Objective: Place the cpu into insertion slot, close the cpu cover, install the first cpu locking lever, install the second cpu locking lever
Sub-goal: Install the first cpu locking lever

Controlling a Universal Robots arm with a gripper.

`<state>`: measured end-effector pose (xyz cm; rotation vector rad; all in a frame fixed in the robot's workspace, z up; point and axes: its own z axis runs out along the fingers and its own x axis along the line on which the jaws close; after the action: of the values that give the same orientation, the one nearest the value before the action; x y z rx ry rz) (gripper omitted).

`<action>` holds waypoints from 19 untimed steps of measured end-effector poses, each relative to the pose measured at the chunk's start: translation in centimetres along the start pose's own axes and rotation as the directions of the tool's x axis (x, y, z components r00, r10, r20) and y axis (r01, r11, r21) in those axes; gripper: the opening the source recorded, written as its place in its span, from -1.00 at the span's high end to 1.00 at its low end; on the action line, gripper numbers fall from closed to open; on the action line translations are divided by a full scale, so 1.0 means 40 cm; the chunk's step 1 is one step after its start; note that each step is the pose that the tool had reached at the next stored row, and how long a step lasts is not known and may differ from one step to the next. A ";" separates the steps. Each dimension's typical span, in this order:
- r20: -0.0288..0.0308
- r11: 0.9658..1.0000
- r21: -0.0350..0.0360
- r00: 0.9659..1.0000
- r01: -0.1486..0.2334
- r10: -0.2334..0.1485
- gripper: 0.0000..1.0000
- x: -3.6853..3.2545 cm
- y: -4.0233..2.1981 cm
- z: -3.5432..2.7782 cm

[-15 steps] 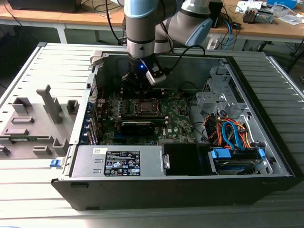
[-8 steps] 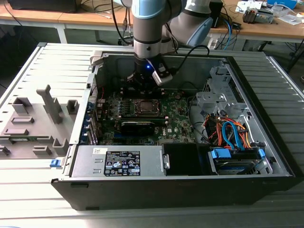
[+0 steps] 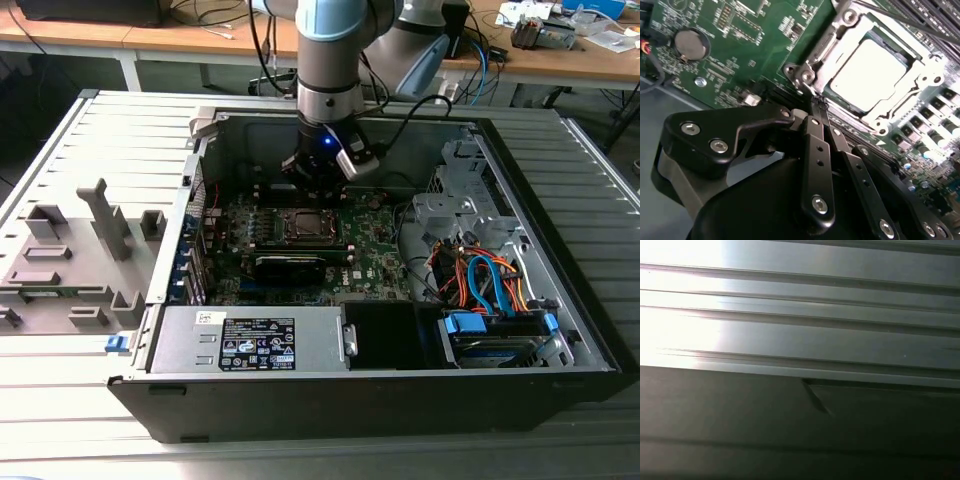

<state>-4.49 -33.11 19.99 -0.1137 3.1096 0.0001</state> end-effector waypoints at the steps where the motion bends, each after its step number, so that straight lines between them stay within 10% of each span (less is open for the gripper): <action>1: 0.000 1.000 0.000 1.000 0.000 0.000 0.79 0.000 0.000 -0.001; 11: 0.011 1.000 0.005 1.000 0.000 0.000 0.79 0.006 -0.001 -0.082; 19: 0.022 1.000 -0.002 1.000 0.000 0.001 0.79 0.079 0.005 -0.089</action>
<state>-7.77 -33.16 23.44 -0.1122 3.0872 0.0050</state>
